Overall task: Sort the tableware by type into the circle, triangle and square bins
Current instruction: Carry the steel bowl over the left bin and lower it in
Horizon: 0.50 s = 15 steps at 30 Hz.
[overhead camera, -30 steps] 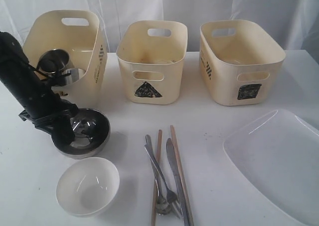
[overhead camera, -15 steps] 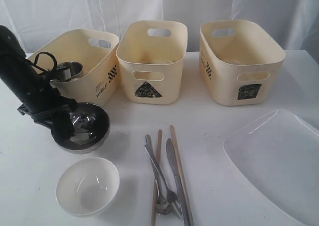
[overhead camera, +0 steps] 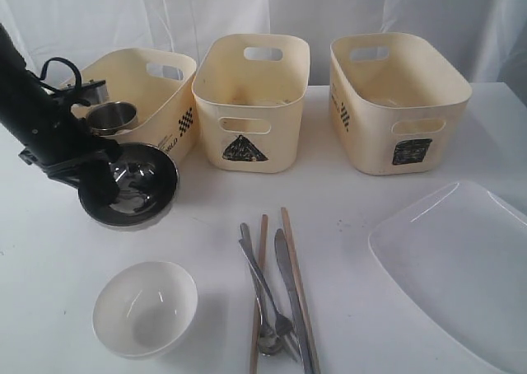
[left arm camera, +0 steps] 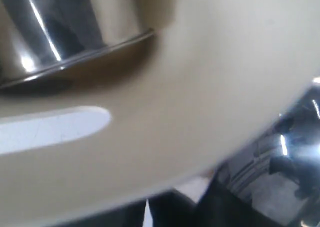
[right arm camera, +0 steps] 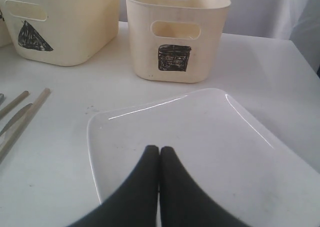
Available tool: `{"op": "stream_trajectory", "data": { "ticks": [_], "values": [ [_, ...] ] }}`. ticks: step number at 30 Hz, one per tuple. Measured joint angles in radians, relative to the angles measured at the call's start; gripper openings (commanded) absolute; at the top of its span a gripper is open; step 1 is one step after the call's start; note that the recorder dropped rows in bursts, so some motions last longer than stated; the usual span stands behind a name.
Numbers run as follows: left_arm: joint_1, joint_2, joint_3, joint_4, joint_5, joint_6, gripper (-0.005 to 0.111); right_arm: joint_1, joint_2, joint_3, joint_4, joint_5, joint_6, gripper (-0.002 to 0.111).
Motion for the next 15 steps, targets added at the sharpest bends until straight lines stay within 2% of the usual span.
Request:
{"op": "stream_trajectory", "data": {
  "ticks": [15],
  "values": [
    [0.000, -0.184, 0.000, 0.012, 0.013, 0.001, 0.010, 0.000, 0.000, 0.000, 0.000, 0.000, 0.000, 0.000]
  ]
}}
